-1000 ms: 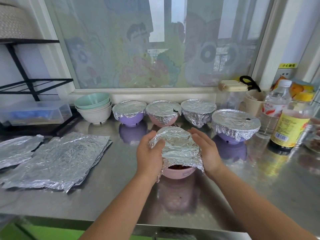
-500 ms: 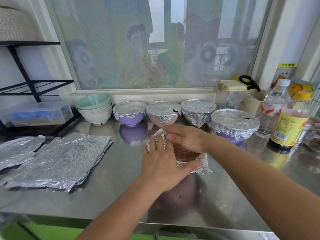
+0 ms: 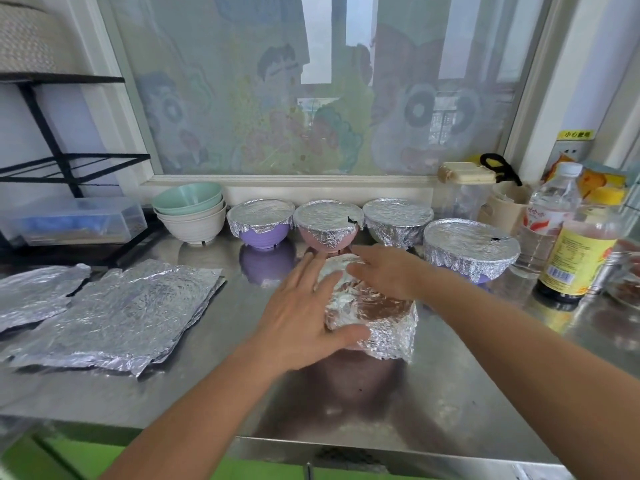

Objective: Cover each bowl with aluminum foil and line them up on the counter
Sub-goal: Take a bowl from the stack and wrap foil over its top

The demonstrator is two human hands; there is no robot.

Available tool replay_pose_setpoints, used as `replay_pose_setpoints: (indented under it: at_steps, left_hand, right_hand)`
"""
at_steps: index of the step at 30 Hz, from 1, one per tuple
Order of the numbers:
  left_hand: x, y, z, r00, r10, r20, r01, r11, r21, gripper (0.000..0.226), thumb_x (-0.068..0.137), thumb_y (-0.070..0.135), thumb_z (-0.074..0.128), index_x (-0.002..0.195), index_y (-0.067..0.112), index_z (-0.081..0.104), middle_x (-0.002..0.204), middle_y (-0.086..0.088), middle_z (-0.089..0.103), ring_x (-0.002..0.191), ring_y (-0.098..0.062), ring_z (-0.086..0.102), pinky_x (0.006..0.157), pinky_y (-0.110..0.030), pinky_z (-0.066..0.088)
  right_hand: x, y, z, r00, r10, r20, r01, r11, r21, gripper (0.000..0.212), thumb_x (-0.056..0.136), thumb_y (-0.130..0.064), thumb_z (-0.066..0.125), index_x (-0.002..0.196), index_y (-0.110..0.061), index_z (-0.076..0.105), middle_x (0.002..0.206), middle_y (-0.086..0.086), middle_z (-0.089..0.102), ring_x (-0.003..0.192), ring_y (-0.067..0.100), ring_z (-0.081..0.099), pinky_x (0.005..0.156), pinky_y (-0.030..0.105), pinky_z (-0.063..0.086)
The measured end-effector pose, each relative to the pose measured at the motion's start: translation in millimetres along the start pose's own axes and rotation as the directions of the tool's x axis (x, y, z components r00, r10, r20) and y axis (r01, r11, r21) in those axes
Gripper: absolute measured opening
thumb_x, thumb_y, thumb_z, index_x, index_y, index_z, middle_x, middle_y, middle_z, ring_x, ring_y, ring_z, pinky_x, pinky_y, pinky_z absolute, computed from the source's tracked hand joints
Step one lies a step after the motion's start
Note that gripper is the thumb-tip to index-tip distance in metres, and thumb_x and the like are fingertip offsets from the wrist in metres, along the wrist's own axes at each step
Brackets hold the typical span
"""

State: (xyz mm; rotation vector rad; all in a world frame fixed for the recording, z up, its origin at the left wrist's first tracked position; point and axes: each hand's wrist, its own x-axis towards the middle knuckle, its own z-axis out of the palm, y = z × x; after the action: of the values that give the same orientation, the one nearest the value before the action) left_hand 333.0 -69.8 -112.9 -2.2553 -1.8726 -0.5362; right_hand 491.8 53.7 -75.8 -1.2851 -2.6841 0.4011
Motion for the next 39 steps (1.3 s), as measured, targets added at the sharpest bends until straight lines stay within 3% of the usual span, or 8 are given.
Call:
replay_pose_setpoints:
  at_steps: [4,8,15,19,25,31,35,39]
  left_hand:
    - [12,22,-16,0.929,-0.362,0.079,0.371,0.899,-0.235,0.087,0.079,0.079,0.028,0.145,0.023,0.034,0.156,-0.006,0.029,0.144,-0.024,0.021,0.116,-0.043,0.022]
    - [35,74,-5,0.867,-0.488,0.104,0.493,0.869,-0.029,0.088,0.092,0.067,0.024,0.149,0.000,0.021,0.156,-0.025,0.016,0.146,-0.037,0.008,0.118,-0.050,0.010]
    - [28,58,15,0.867,-0.495,0.051,0.495,0.869,0.026,0.122,0.066,0.080,-0.014,0.149,-0.002,0.023,0.158,-0.025,0.012,0.147,-0.034,0.004,0.119,-0.047,0.007]
    - [24,36,10,0.905,-0.422,0.050,0.425,0.901,-0.085,0.102,0.080,0.081,0.007,0.148,0.009,0.030,0.158,-0.019,0.014,0.146,-0.030,0.012,0.117,-0.041,0.014]
    - [27,11,23,0.834,-0.552,0.010,0.422,0.625,-0.657,0.046,0.096,0.048,0.046,0.128,0.017,0.055,0.125,-0.005,0.051,0.117,-0.025,0.053,0.104,-0.043,0.042]
    - [28,11,31,0.766,-0.638,-0.079,0.396,0.564,-0.725,0.028,0.101,0.020,0.043,0.116,0.009,0.062,0.114,-0.009,0.062,0.112,-0.024,0.054,0.095,-0.035,0.042]
    - [29,14,24,0.751,-0.660,-0.009,0.474,0.549,-0.688,0.040,0.102,0.024,0.040,0.137,0.006,0.046,0.138,-0.011,0.051,0.127,-0.027,0.046,0.104,-0.033,0.035]
    - [31,7,24,0.780,-0.625,0.031,0.496,0.587,-0.640,0.030,0.100,0.026,0.038,0.106,0.002,0.055,0.111,-0.023,0.062,0.107,-0.040,0.056,0.089,-0.046,0.046]
  right_hand:
    - [3,5,-8,0.992,-0.114,-0.058,0.109,0.990,-0.091,0.058,0.101,-0.053,0.032,0.154,-0.030,0.022,0.162,-0.002,0.020,0.149,0.018,0.017,0.120,0.043,0.016]
    - [15,10,8,0.969,-0.225,0.104,0.237,0.964,-0.118,0.076,0.087,-0.067,0.015,0.154,-0.030,0.019,0.163,-0.004,0.015,0.150,0.013,0.007,0.121,0.046,0.014]
    - [17,16,25,0.998,-0.057,0.041,0.063,0.984,-0.170,0.096,0.072,-0.065,0.002,0.148,-0.016,0.036,0.160,0.001,0.025,0.148,0.019,0.017,0.115,0.049,0.026]
    - [1,13,6,0.999,-0.049,-0.003,0.048,0.980,0.194,0.051,0.101,-0.040,0.037,0.137,-0.008,0.051,0.141,0.011,0.048,0.131,0.029,0.043,0.109,0.041,0.035]
    - [-7,31,37,0.964,0.206,-0.169,0.046,0.495,0.868,0.040,0.098,-0.034,0.055,0.136,-0.021,0.057,0.137,-0.005,0.056,0.130,0.014,0.049,0.106,0.029,0.030]
    - [-2,34,59,0.939,0.343,-0.030,0.057,-0.069,0.996,0.029,0.081,-0.035,0.071,0.105,-0.018,0.069,0.105,0.011,0.069,0.106,0.035,0.065,0.102,0.050,0.045]
    - [-1,36,61,0.909,0.416,-0.012,0.005,0.020,1.000,0.038,0.072,-0.050,0.076,0.102,-0.026,0.070,0.115,0.008,0.067,0.110,0.033,0.064,0.102,0.051,0.045]
    - [-4,35,36,0.907,0.418,-0.046,-0.121,0.366,0.923,0.063,0.080,-0.060,0.058,0.120,-0.012,0.067,0.118,0.015,0.068,0.112,0.036,0.062,0.103,0.047,0.043]
